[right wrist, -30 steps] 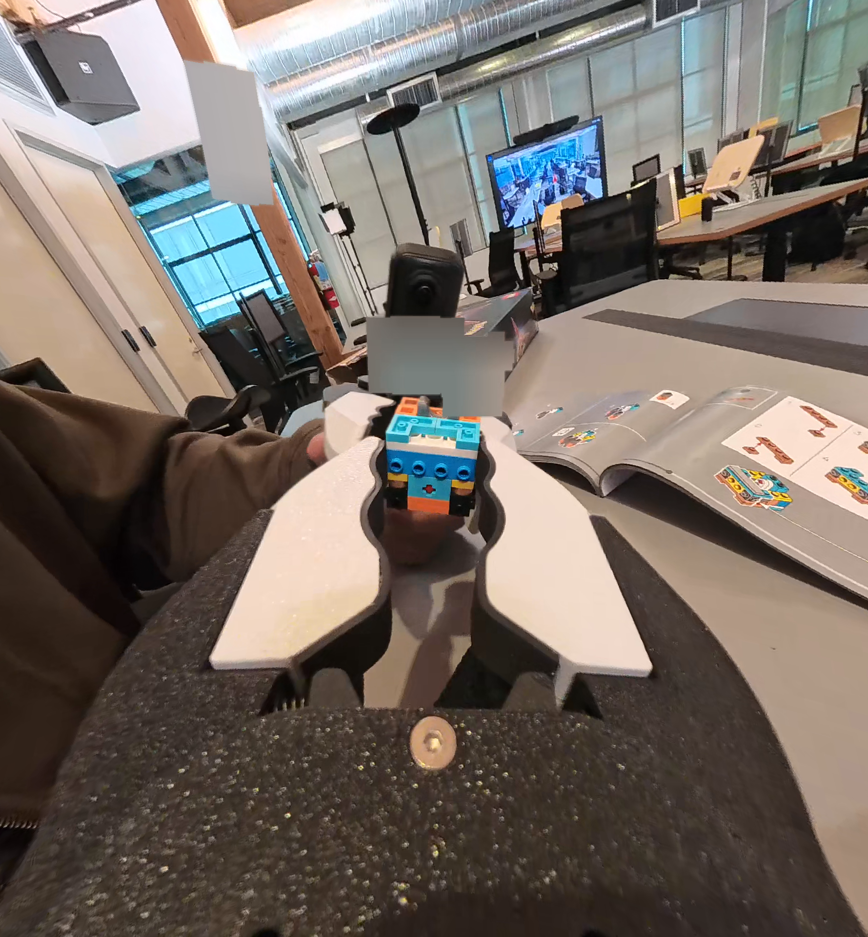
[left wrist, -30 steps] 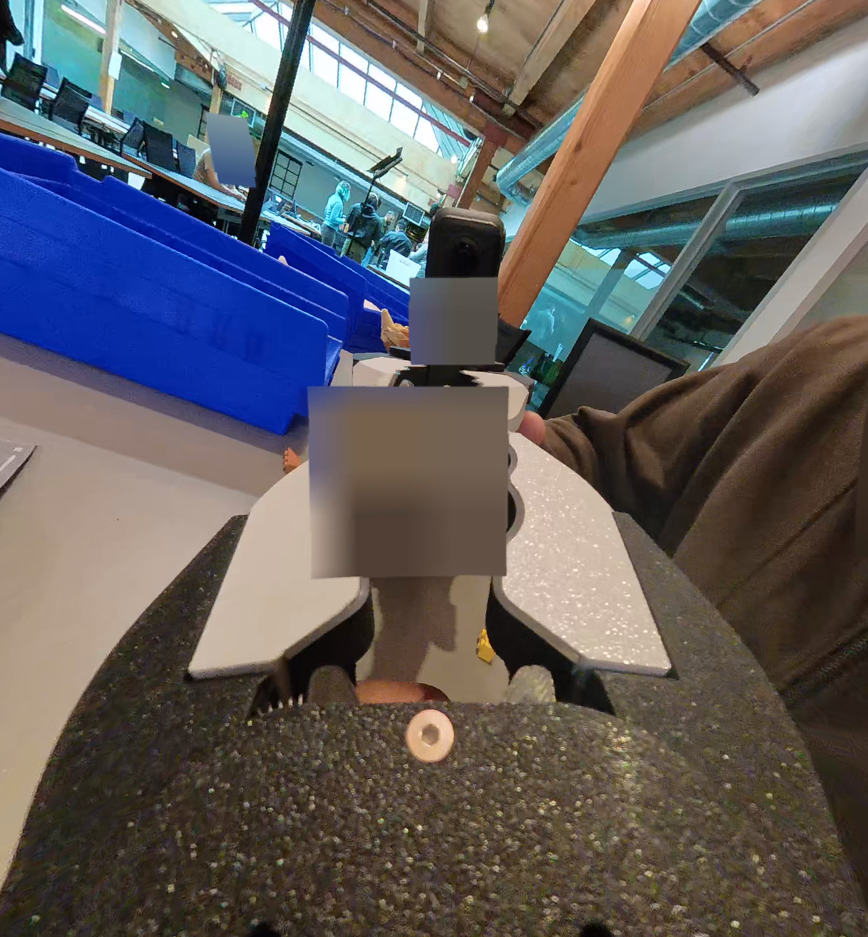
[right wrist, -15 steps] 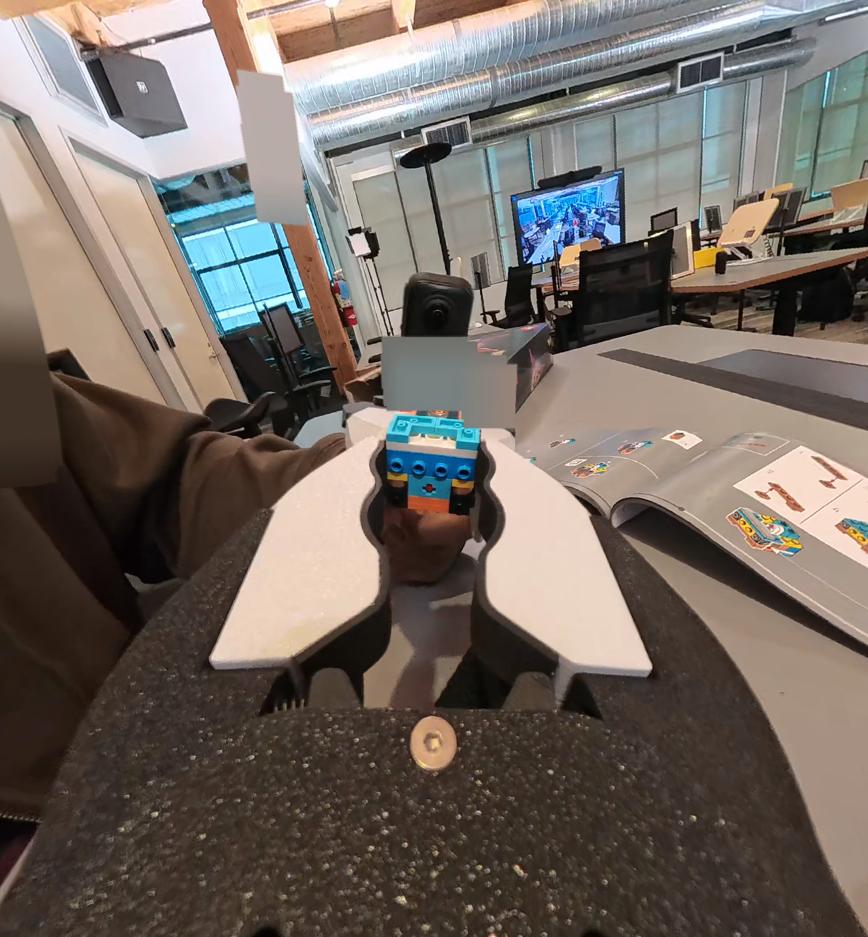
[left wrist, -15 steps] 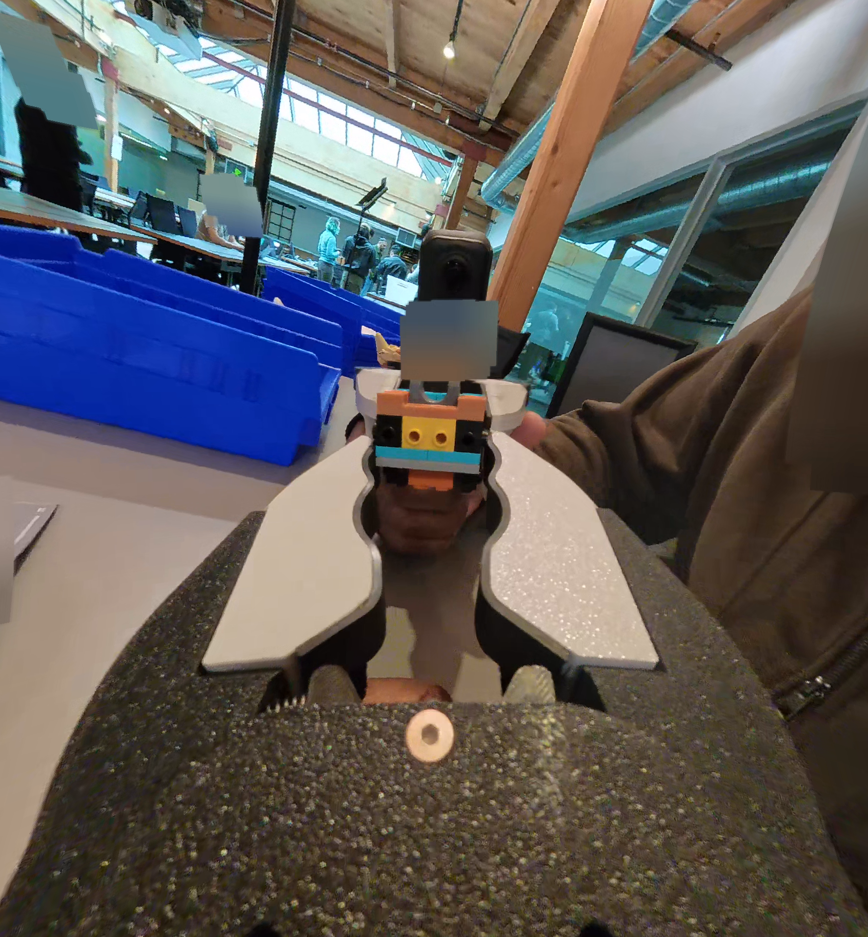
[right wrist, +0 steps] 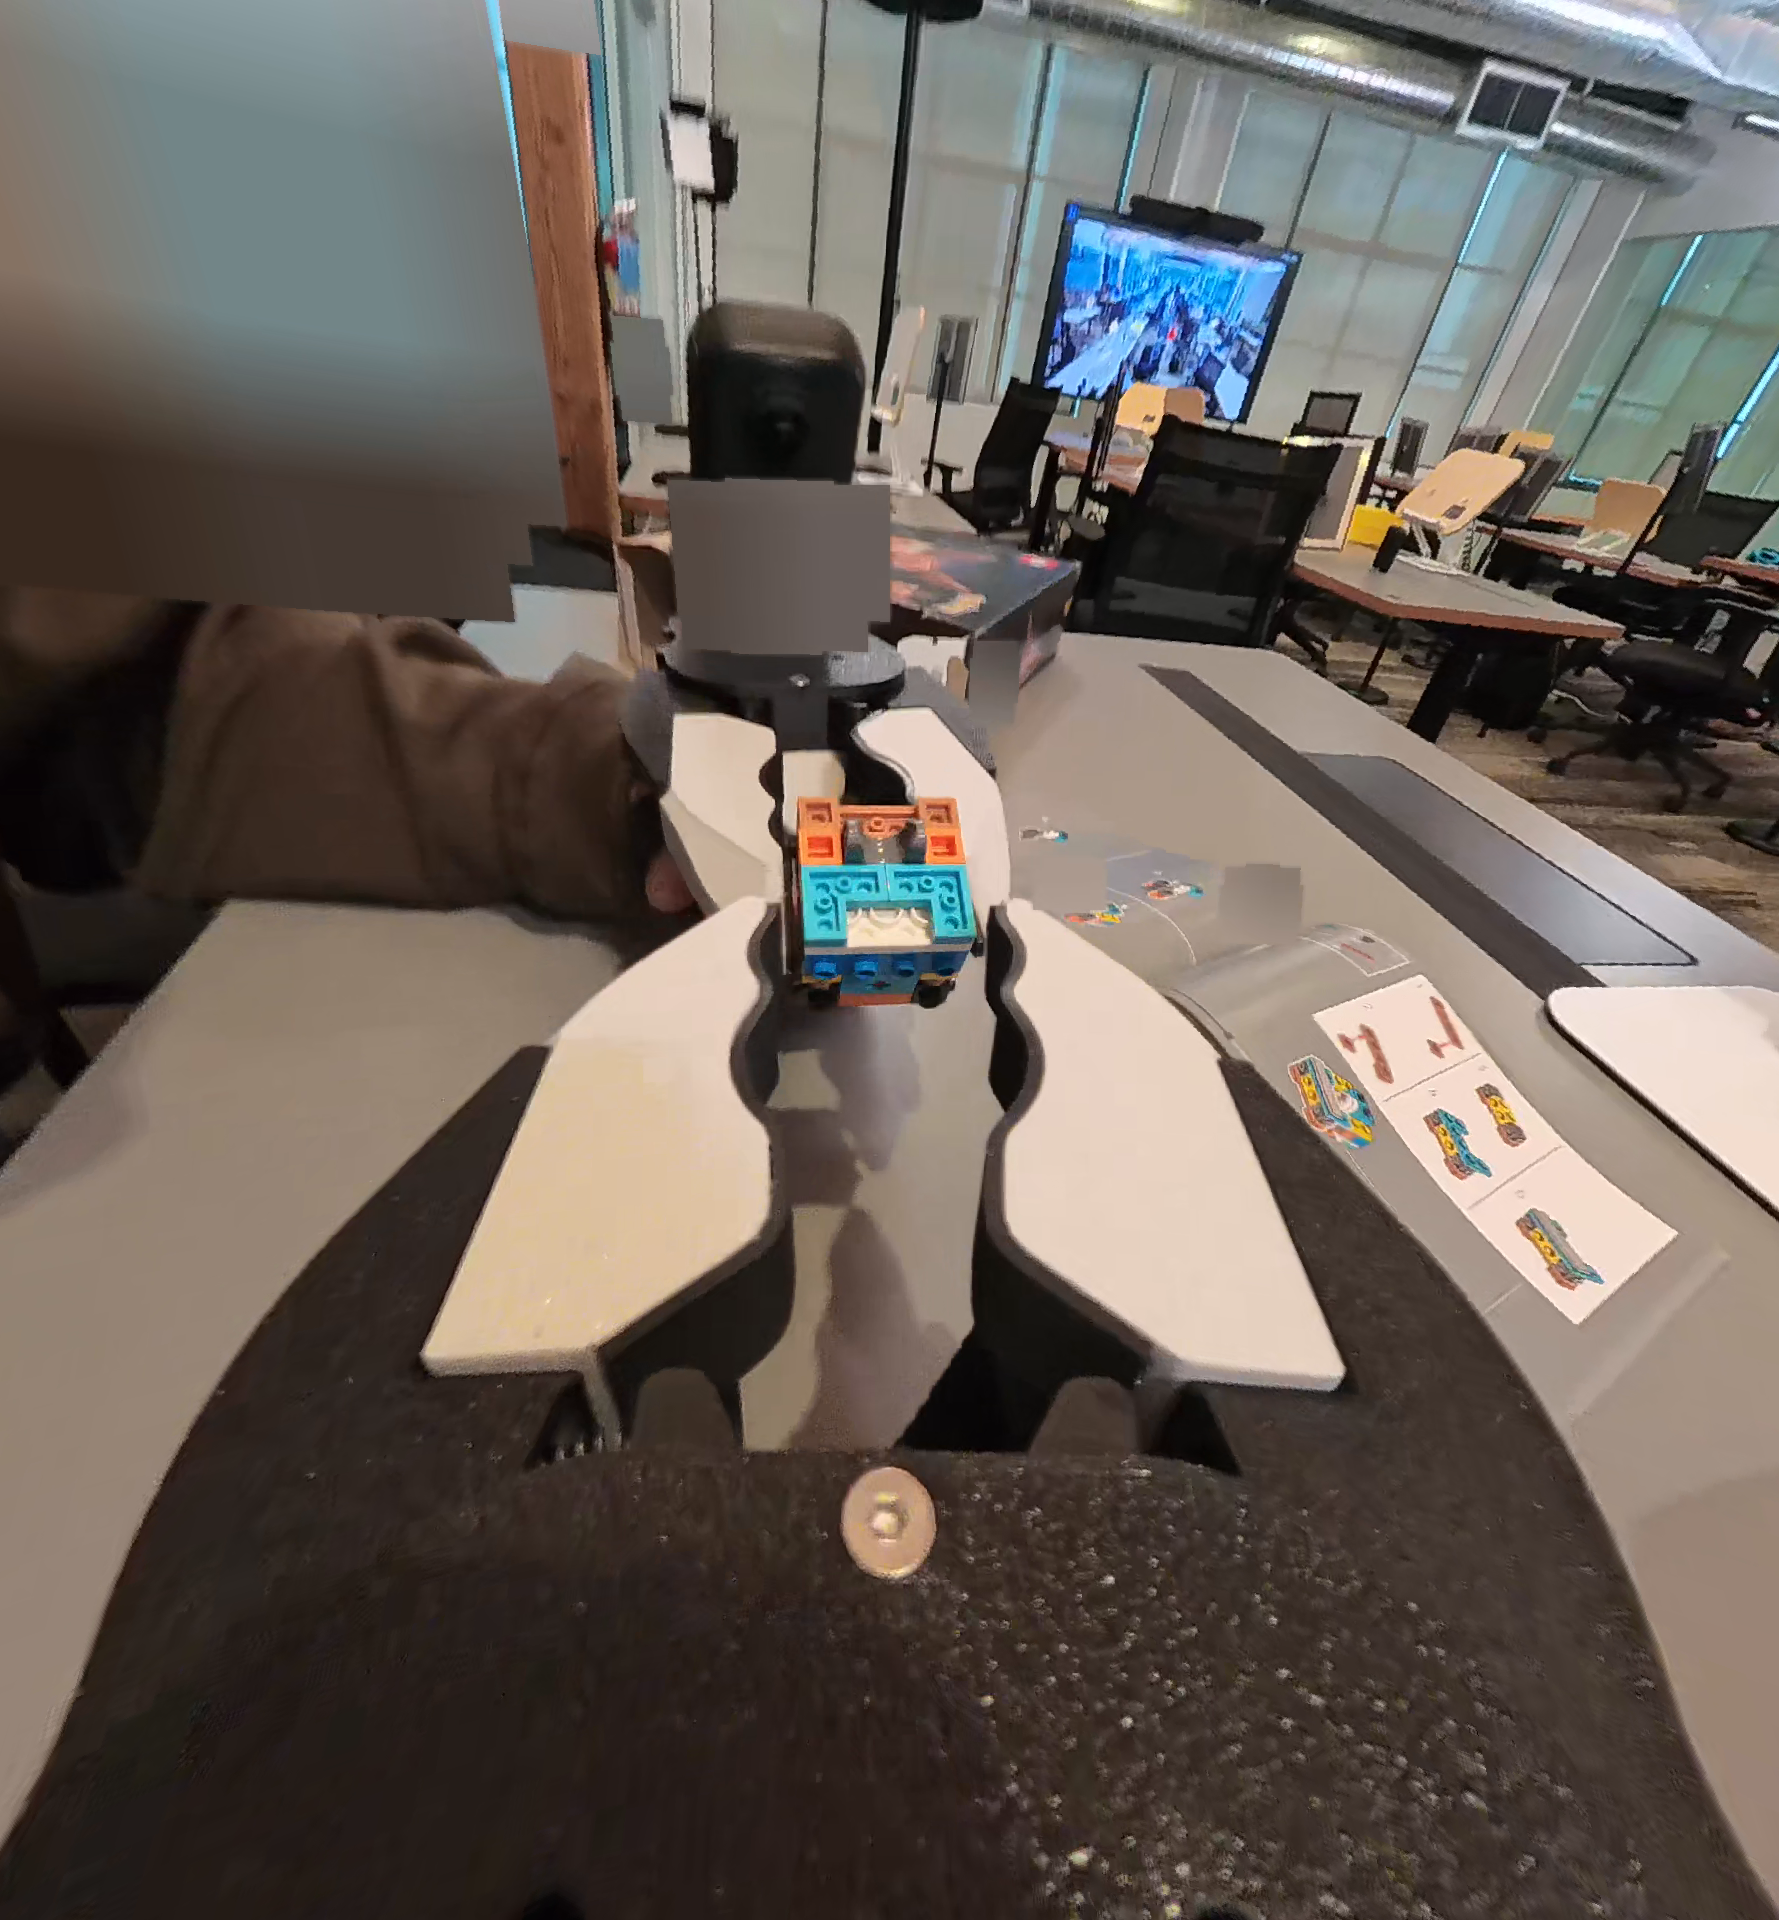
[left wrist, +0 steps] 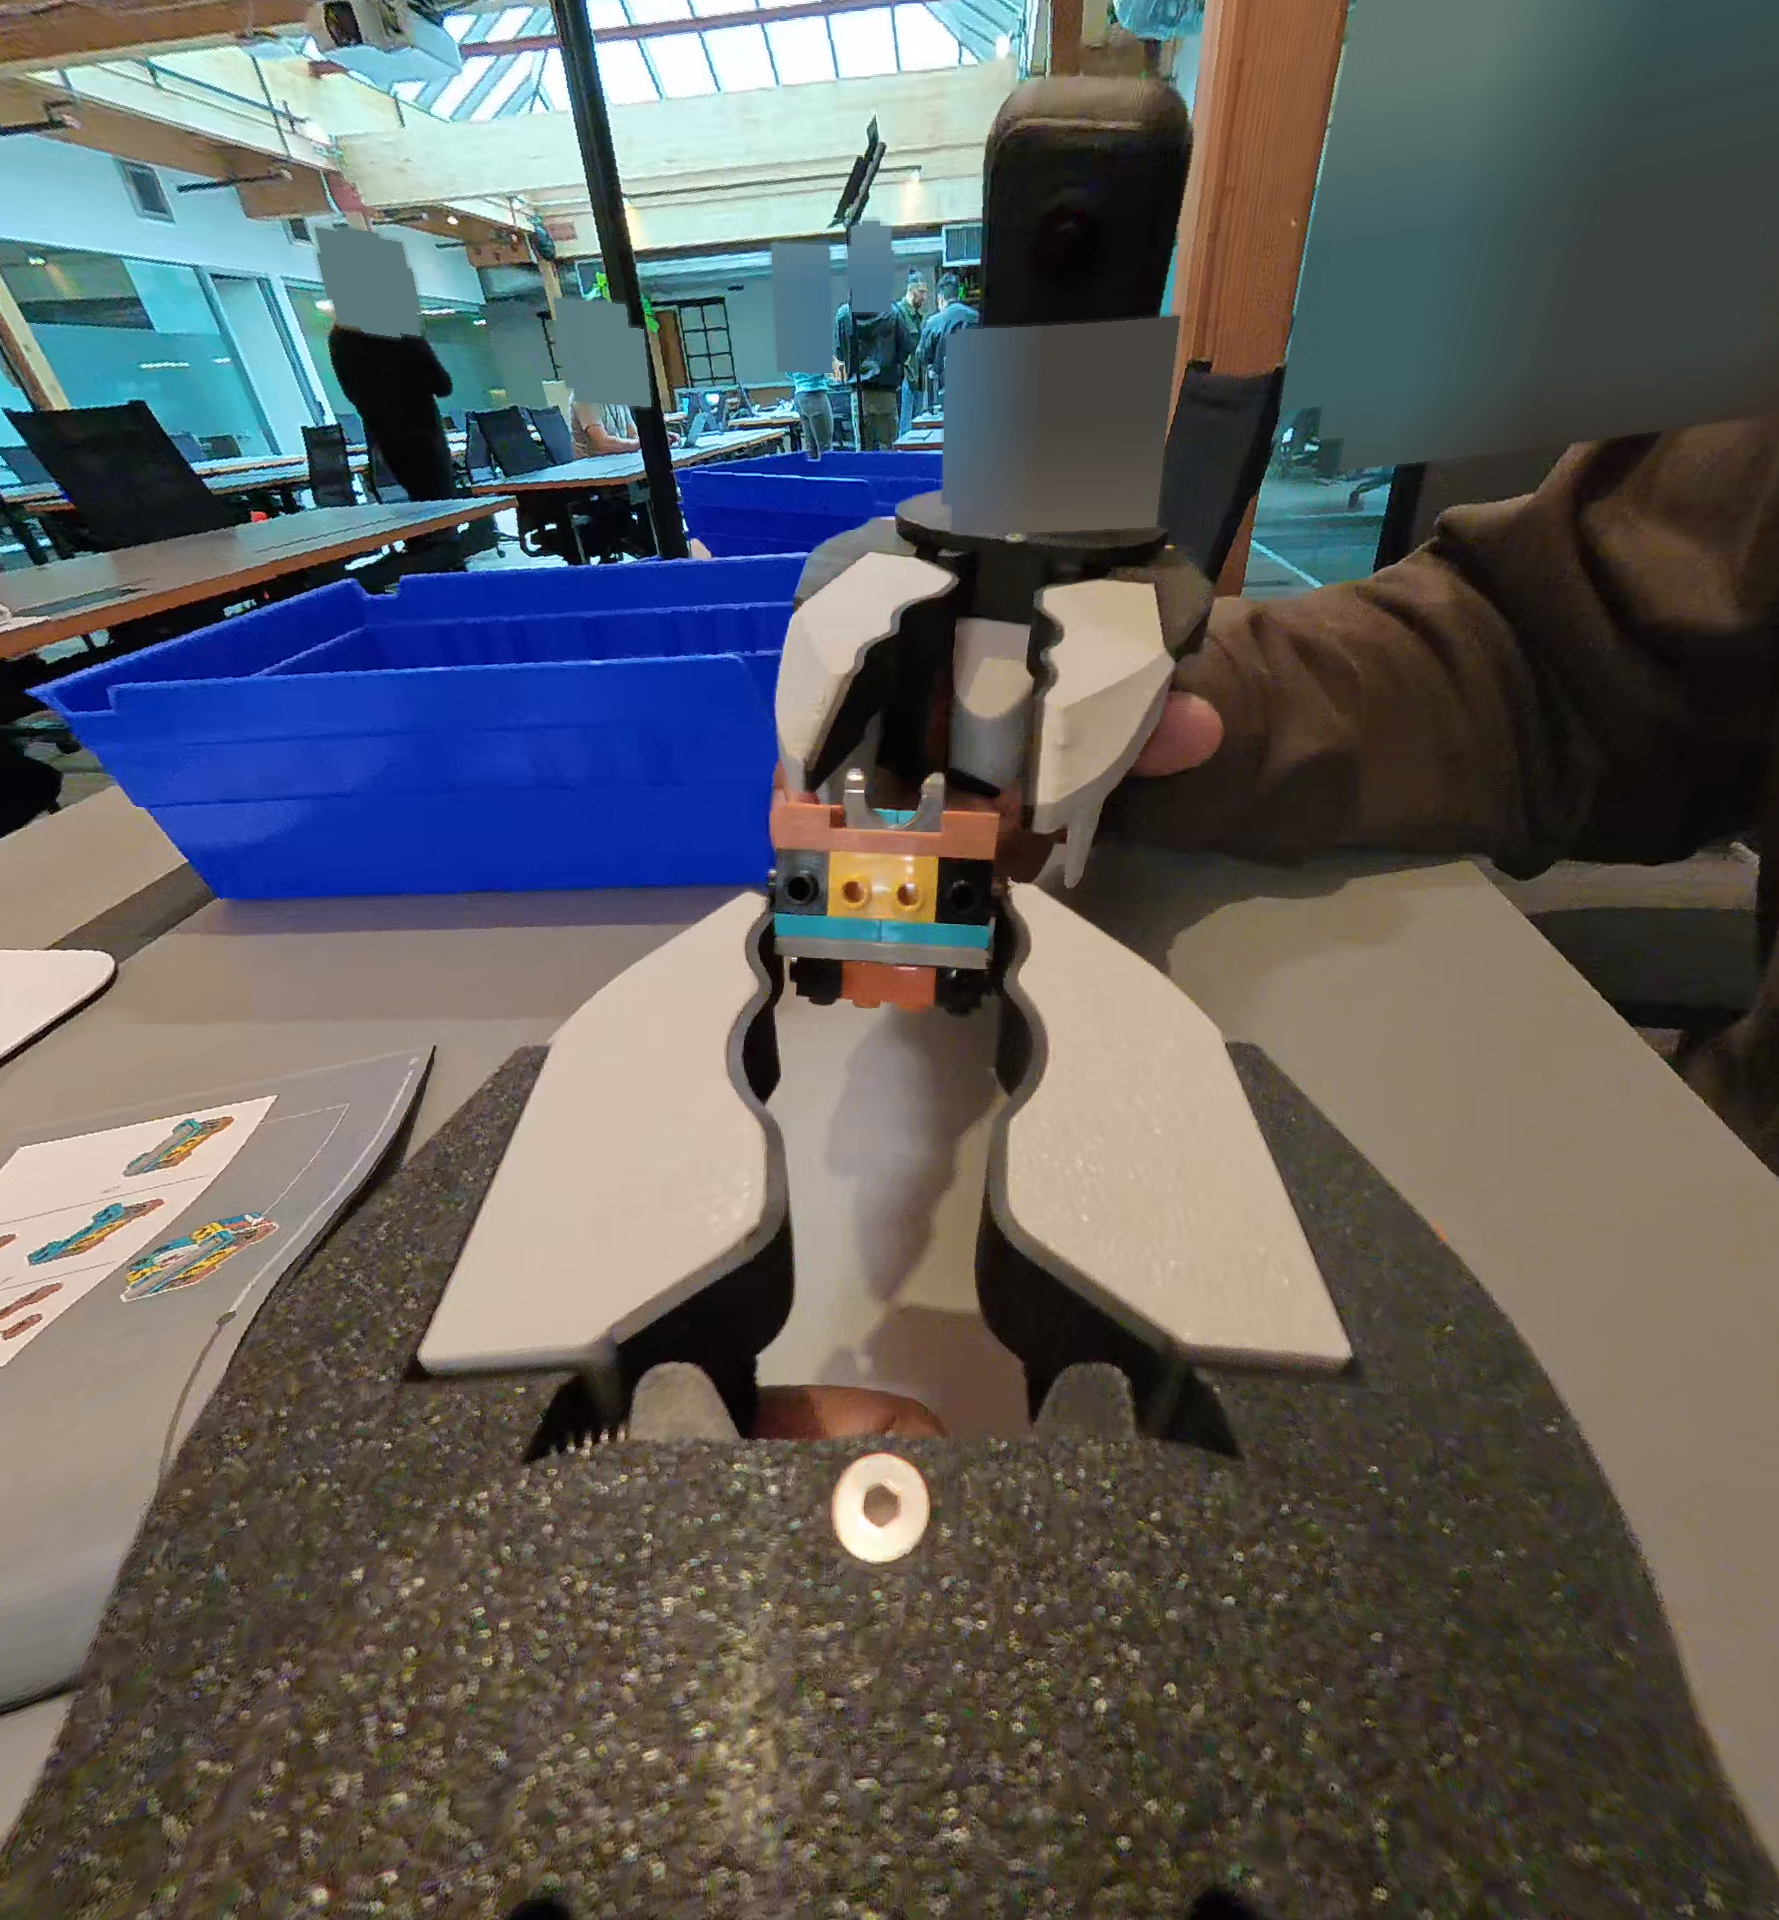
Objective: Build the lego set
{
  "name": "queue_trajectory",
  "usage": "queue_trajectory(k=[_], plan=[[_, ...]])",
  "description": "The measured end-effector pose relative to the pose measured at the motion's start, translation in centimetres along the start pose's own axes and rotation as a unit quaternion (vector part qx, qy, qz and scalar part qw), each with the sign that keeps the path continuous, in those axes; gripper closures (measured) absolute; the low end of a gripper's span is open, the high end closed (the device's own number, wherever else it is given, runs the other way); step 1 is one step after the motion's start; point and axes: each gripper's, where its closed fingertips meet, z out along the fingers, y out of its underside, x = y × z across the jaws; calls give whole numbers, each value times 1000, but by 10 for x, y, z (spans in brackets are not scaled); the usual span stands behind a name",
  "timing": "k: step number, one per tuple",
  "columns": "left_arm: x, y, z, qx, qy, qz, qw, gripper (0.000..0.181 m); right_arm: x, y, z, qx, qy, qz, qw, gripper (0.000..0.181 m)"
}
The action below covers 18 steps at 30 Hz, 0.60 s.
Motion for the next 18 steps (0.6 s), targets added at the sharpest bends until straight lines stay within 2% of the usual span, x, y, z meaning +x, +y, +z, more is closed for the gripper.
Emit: queue_trajectory(k=[12,18], plan=[[3,18,2,-64,5,13,998,142,-4,27,2,-85,-7,-9,996,145],[4,29,4,-98,13,-5,995,142,-3,35,1,-99,-13,13,995,146]])
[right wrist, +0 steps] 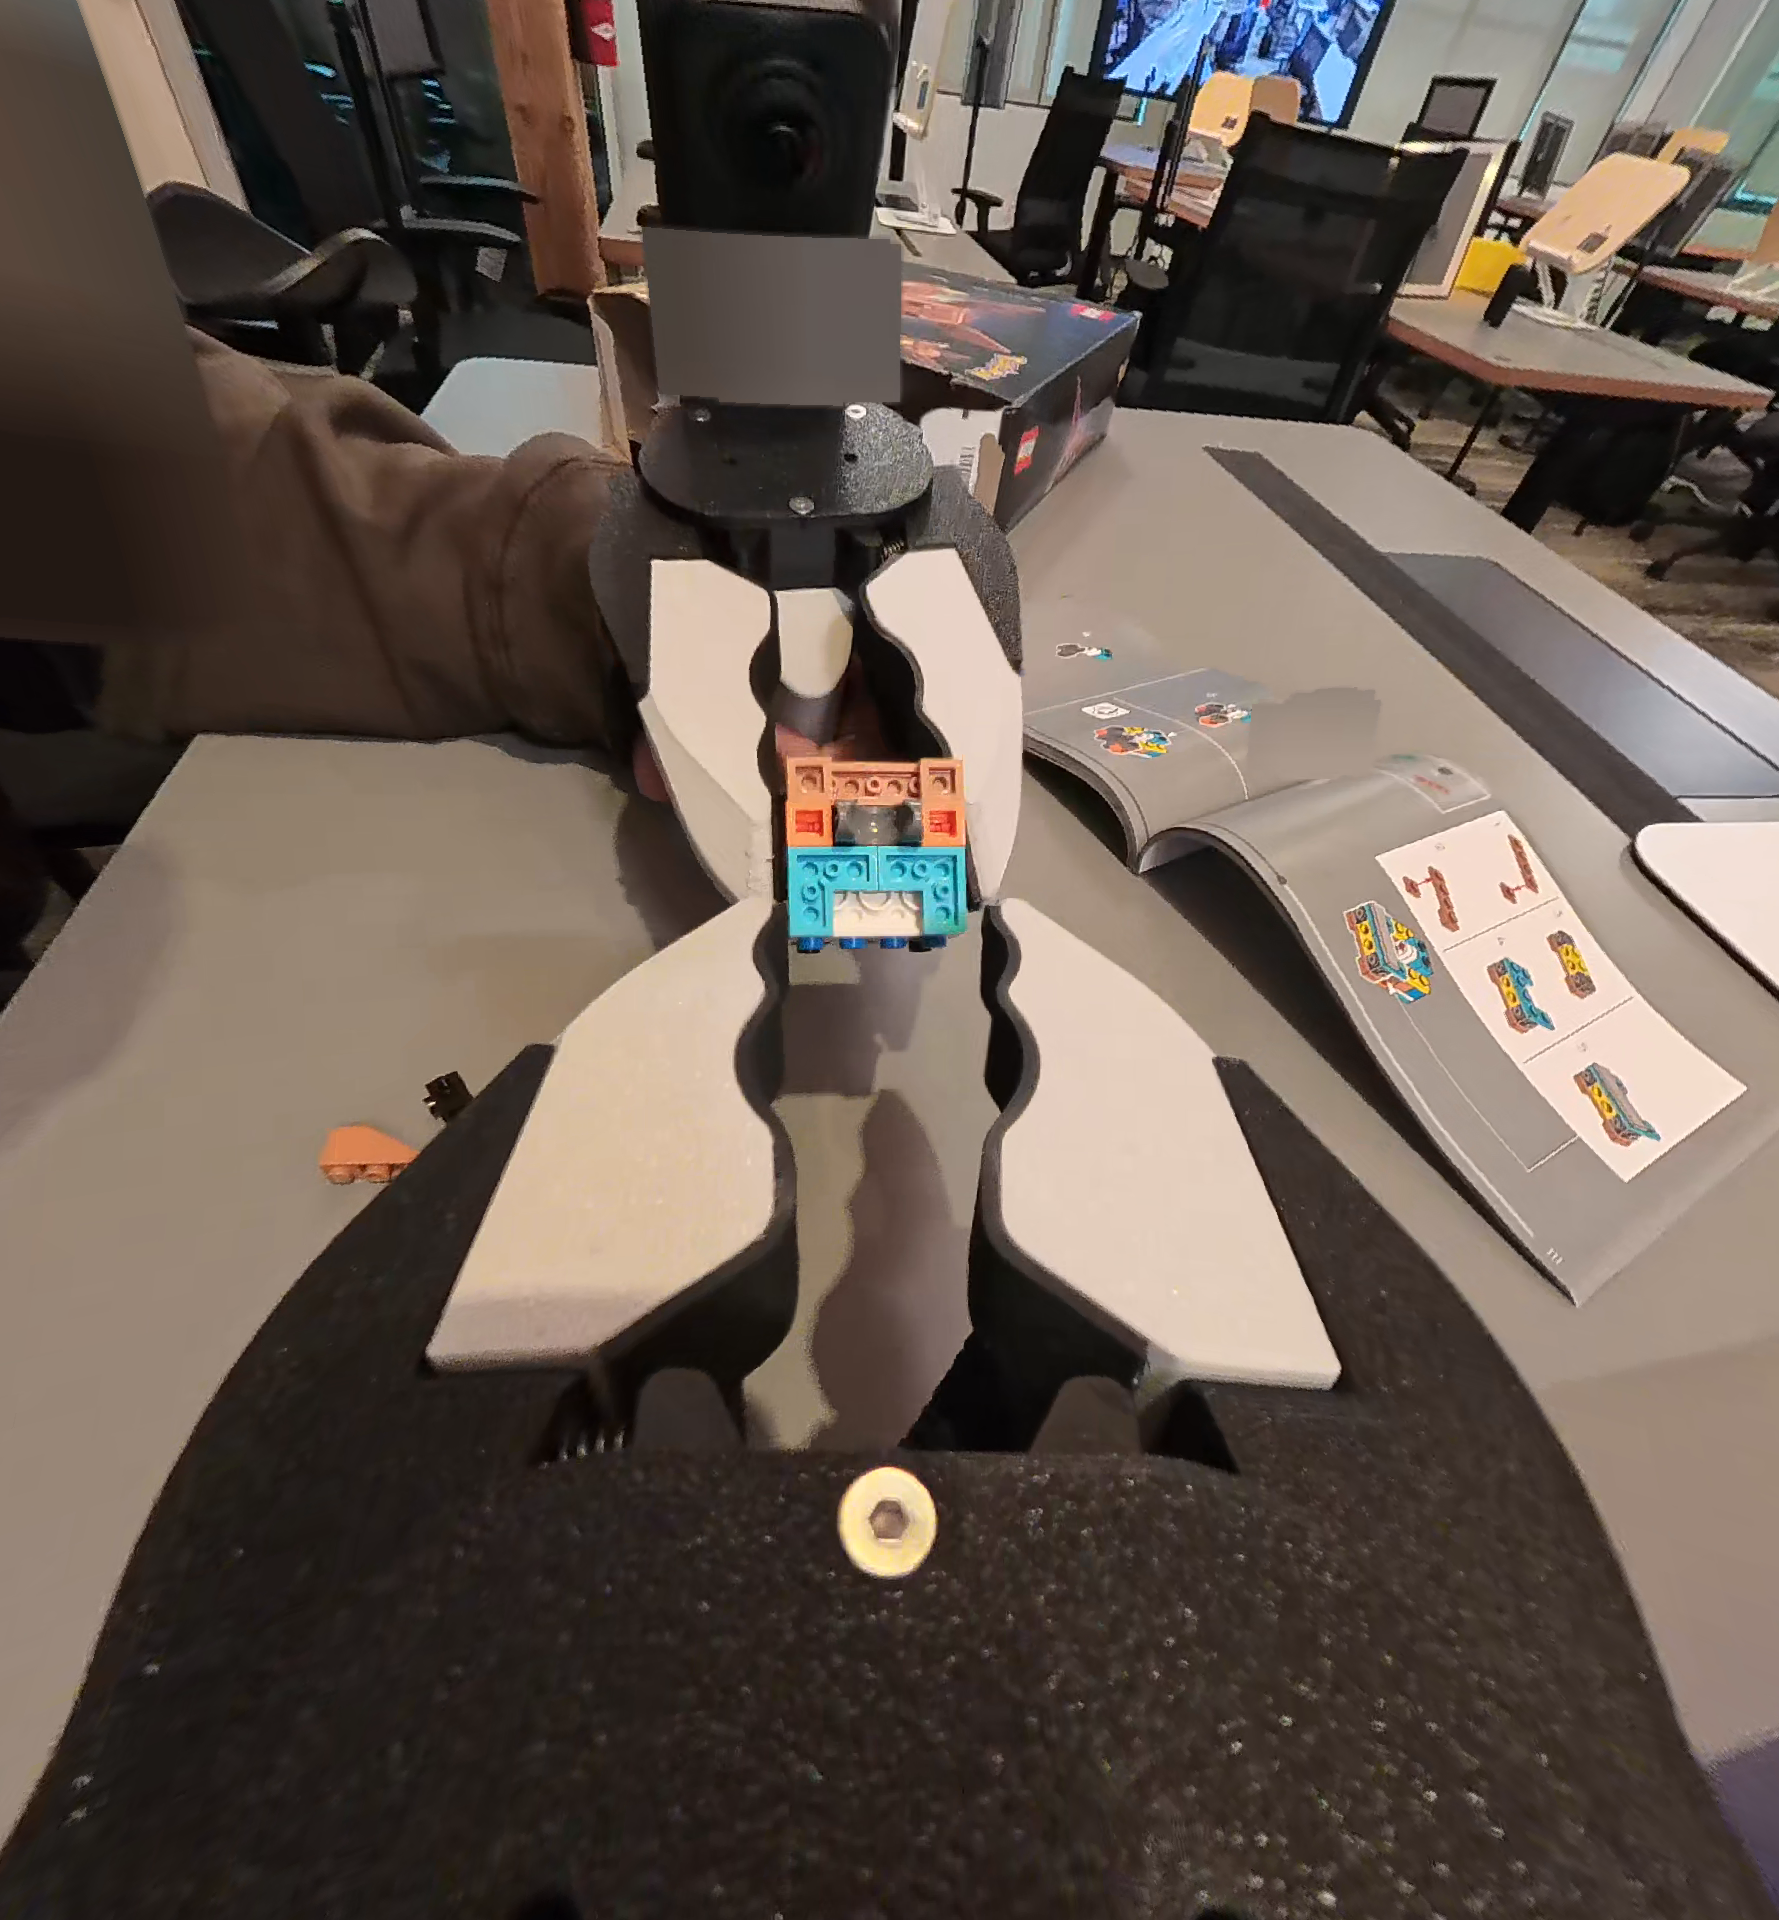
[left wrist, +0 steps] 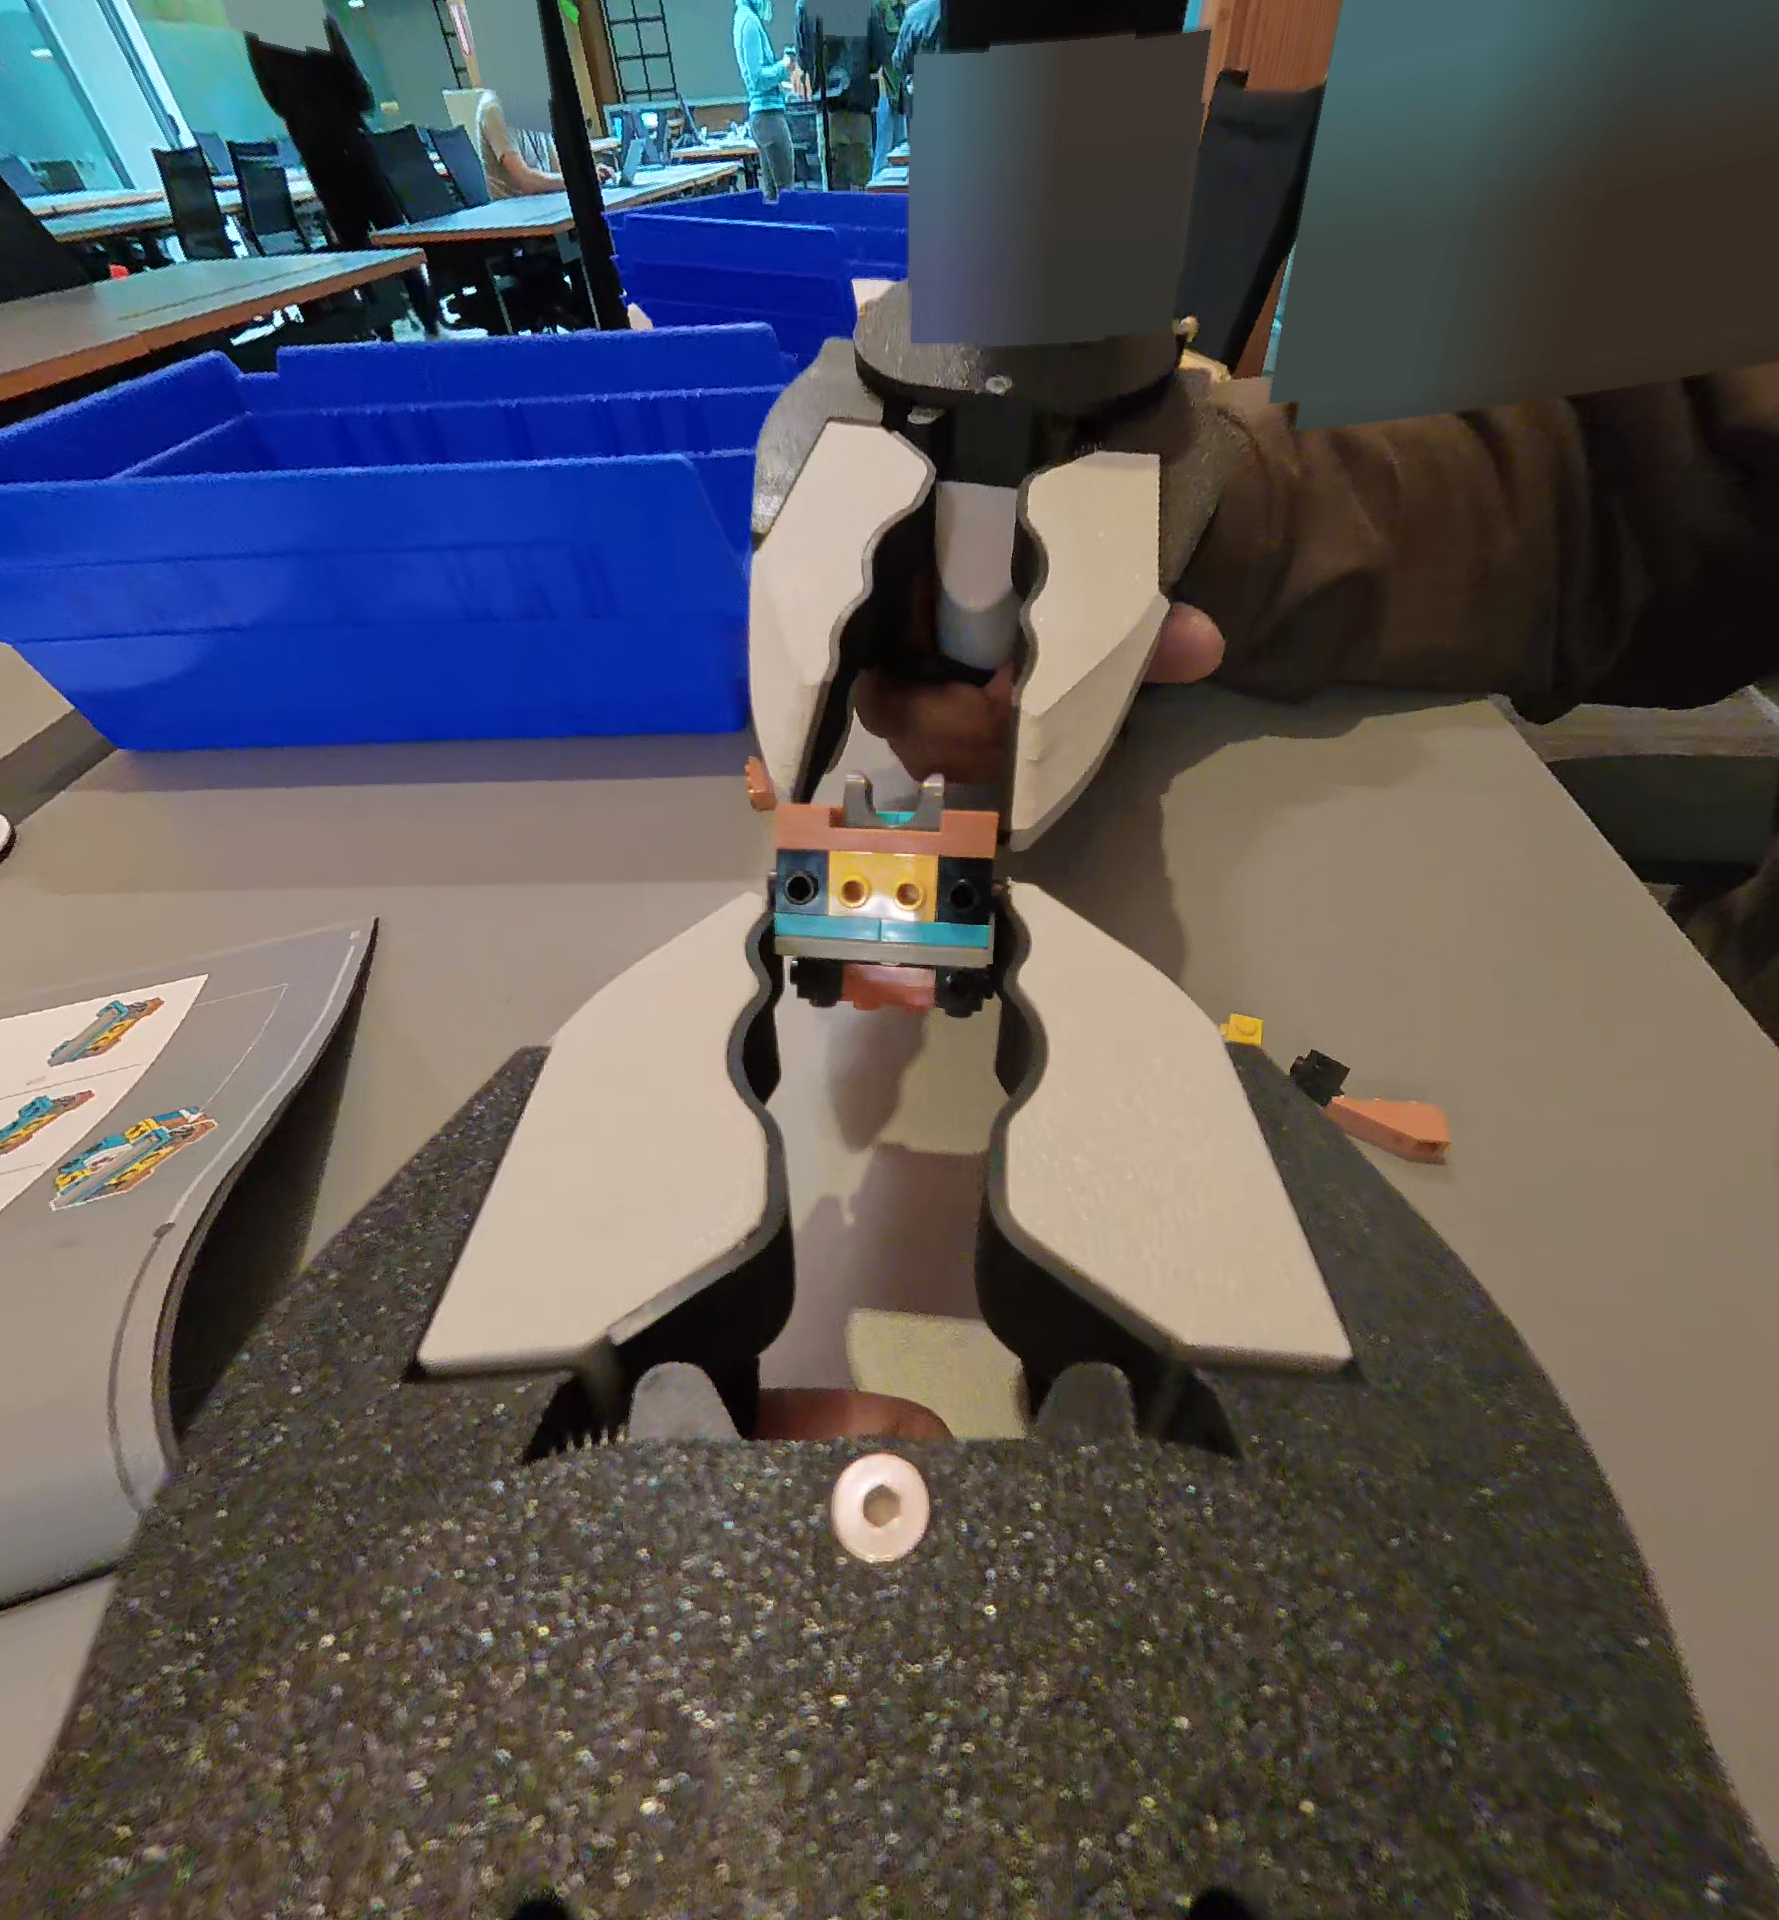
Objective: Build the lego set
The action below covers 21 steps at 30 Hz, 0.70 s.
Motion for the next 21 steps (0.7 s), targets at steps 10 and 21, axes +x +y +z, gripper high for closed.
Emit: queue_trajectory(k=[10,21], plan=[[3,7,3,-22,22,-48,998,142,-4,10,5,-20,-27,48,998,148],[-5,-10,-1,47,32,-143,988,141,5,-6,5,57,-39,169,983,149]])
